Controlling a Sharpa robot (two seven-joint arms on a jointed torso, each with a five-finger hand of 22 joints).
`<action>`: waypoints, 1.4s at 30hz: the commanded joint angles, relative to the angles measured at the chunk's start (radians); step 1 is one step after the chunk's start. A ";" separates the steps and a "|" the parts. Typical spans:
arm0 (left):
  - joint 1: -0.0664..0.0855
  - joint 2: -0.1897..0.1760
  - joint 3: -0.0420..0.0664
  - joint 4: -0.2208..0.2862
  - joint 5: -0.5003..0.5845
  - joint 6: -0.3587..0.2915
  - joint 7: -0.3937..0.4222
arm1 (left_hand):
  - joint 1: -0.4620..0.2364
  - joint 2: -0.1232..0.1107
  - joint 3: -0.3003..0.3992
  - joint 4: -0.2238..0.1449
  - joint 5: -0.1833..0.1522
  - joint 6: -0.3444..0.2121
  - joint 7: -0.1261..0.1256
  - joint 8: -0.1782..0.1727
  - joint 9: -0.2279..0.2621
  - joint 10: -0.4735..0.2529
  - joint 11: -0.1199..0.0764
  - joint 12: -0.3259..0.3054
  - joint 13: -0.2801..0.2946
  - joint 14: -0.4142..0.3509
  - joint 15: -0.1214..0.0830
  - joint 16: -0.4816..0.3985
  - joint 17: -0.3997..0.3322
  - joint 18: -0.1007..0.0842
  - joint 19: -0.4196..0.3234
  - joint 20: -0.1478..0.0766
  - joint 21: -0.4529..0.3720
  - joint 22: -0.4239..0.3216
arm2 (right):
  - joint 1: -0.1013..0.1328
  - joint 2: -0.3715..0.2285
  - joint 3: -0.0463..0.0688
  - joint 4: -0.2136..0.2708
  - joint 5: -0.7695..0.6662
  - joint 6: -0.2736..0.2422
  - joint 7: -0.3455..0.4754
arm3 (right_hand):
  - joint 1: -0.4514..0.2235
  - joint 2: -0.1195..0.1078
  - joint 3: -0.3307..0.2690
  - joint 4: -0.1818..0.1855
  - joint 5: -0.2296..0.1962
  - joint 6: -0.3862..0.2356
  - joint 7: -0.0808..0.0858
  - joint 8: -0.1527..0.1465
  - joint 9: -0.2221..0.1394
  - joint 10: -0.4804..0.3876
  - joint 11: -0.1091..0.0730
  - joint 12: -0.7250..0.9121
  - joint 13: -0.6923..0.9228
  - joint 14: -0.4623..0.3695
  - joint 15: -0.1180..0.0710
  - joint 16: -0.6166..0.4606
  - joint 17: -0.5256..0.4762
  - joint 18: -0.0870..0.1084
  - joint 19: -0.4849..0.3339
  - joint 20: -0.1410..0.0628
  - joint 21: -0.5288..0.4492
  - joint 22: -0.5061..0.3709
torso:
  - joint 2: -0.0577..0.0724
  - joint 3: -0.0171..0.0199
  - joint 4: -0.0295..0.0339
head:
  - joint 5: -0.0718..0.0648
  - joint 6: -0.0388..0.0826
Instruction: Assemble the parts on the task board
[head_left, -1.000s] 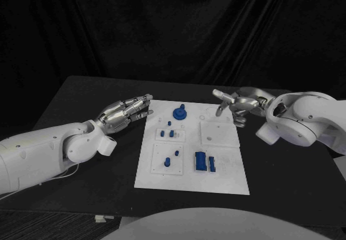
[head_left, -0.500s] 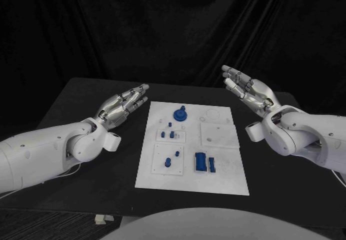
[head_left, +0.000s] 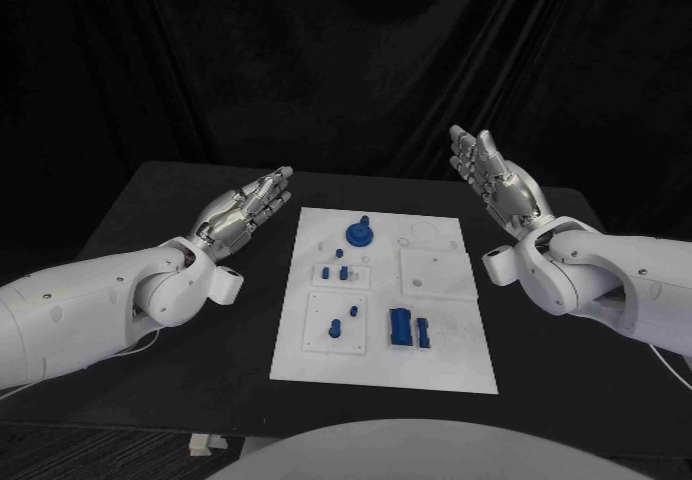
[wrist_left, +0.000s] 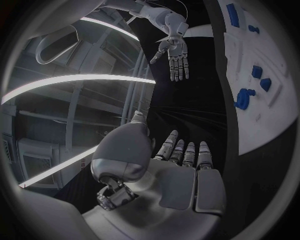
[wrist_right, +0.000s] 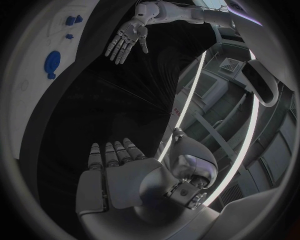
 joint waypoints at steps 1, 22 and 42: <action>-0.006 0.008 0.010 0.012 0.015 -0.061 -0.005 | -0.298 -0.037 0.068 -0.069 -0.082 -0.086 0.012 -0.023 -0.015 -0.002 0.031 -0.037 -0.009 0.002 0.023 -0.004 -0.001 -0.048 0.000 -0.028 -0.003 -0.001 | -0.018 0.023 0.018 -0.004 0.062 -0.062 -0.026 | -0.093 -0.001 0.012 -0.050 -0.003 -0.021 0.001 -0.003 -0.002 -0.003 0.000 -0.004 -0.004 0.000 -0.005 -0.004 -0.001 -0.007 0.000 -0.033 -0.004 -0.001 | -0.007 0.0081 -0.0091 | 0.002 0.025; -0.089 0.084 0.175 0.149 0.146 -0.674 -0.118 | -0.684 -0.119 0.219 -0.222 -0.082 -0.196 0.012 -0.023 -0.015 -0.002 0.031 -0.122 -0.009 0.002 0.023 -0.004 -0.001 -0.144 0.000 -0.028 -0.003 -0.001 | -0.137 0.191 0.182 -0.036 0.329 -0.309 -0.118 | -0.271 -0.001 0.012 -0.050 -0.003 -0.021 0.001 -0.003 -0.002 -0.003 0.000 -0.004 -0.004 0.000 -0.005 -0.004 -0.001 -0.007 0.000 -0.033 -0.004 -0.001 | -0.059 0.0726 -0.0800 | 0.019 0.257; -0.104 0.097 0.204 0.174 0.170 -0.785 -0.138 | -0.842 -0.119 0.219 -0.222 -0.082 -0.279 0.012 -0.023 -0.015 -0.002 0.031 -0.122 -0.009 0.002 0.023 -0.004 -0.001 -0.144 0.000 -0.028 -0.003 -0.001 | -0.137 0.191 0.182 -0.036 0.329 -0.309 -0.118 | -0.271 -0.001 0.012 -0.050 -0.003 -0.021 0.001 -0.003 -0.002 -0.003 0.000 -0.004 -0.004 0.000 -0.005 -0.004 -0.001 -0.007 0.000 -0.033 -0.004 -0.001 | -0.060 0.0735 -0.0810 | 0.019 0.260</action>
